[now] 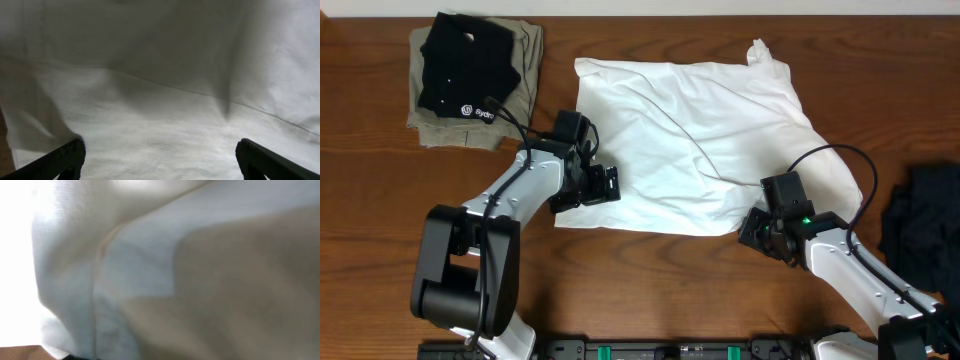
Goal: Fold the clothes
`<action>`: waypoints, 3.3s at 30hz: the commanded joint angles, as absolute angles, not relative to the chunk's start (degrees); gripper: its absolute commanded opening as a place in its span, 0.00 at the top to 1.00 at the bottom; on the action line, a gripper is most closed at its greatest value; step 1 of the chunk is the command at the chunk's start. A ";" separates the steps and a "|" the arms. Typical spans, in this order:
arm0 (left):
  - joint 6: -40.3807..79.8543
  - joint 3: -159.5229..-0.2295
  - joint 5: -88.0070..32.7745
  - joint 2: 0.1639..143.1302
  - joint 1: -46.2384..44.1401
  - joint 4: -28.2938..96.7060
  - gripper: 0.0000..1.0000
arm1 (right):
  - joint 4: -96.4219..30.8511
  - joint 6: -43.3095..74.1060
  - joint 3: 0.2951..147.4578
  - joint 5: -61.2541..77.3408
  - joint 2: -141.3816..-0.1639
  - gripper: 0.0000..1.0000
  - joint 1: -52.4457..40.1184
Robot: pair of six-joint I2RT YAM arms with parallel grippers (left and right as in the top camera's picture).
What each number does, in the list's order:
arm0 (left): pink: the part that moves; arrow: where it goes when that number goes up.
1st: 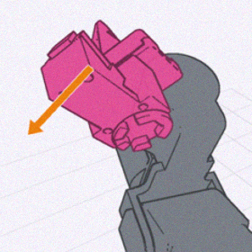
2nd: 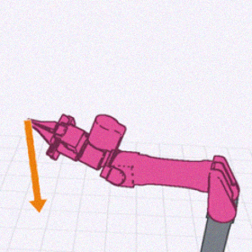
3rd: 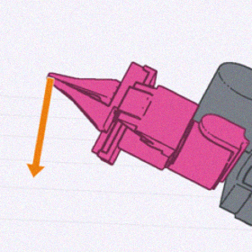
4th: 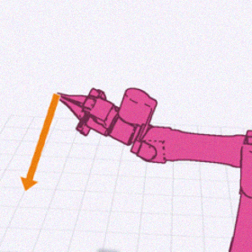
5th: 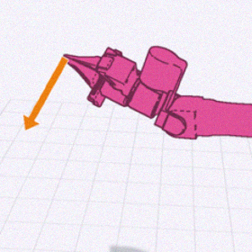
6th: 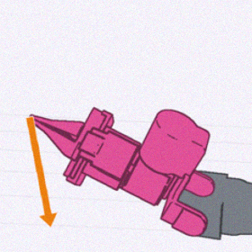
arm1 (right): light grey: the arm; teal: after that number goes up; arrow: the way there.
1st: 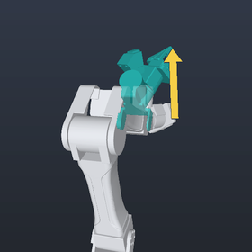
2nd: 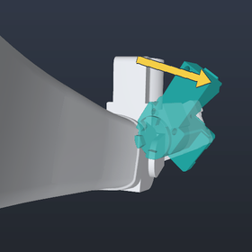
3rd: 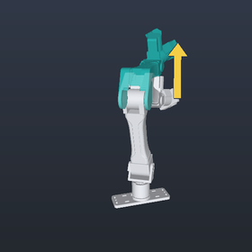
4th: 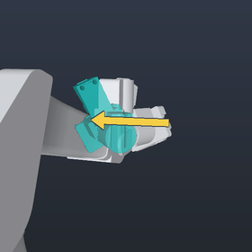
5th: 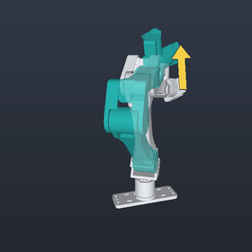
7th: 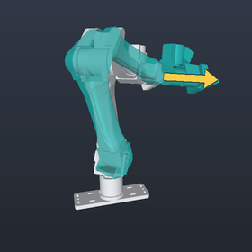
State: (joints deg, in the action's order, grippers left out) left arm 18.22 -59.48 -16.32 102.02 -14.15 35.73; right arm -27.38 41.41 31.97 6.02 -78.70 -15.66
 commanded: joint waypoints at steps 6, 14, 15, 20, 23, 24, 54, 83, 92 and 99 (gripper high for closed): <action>18.72 -59.29 -15.84 102.76 -14.17 35.92 0.02 | -27.22 38.04 34.44 5.48 -77.78 0.57 -15.81; 18.74 -59.29 -15.84 102.76 -14.17 35.92 0.02 | -29.36 38.06 34.39 -2.02 -77.91 0.55 -15.81; 18.74 -59.31 -15.84 102.76 -14.17 35.92 0.02 | -29.30 38.06 34.39 -2.44 -77.93 0.55 -15.81; 18.74 -59.29 -15.84 102.76 -14.17 35.92 0.02 | -28.36 38.06 34.39 -3.05 -77.91 0.58 -15.81; 18.74 -59.29 -15.84 102.76 -14.17 35.94 0.02 | -28.25 38.06 34.39 -3.55 -77.91 0.61 -15.79; 18.72 -59.29 -15.84 102.76 -14.17 35.94 0.02 | -28.25 38.06 34.39 -4.12 -77.91 0.62 -15.77; 18.52 -59.29 -15.81 102.76 -14.17 36.23 0.02 | -58.30 40.21 51.16 -4.69 -70.96 0.99 -15.53; 18.55 -59.29 -13.89 102.76 -14.17 36.91 0.02 | -91.26 41.23 68.99 -6.50 -70.70 0.99 -13.02; 18.52 -59.29 -13.87 102.76 -14.15 37.12 0.02 | -96.20 47.70 74.13 -13.74 -69.93 0.99 -13.02; 18.52 -59.31 -13.87 102.76 -14.15 36.99 0.02 | -97.32 43.38 74.19 -9.32 -69.21 0.94 -13.04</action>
State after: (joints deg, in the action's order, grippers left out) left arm 18.22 -59.48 -14.61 102.02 -14.15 37.01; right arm -97.10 45.54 73.06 -11.00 -69.97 -13.52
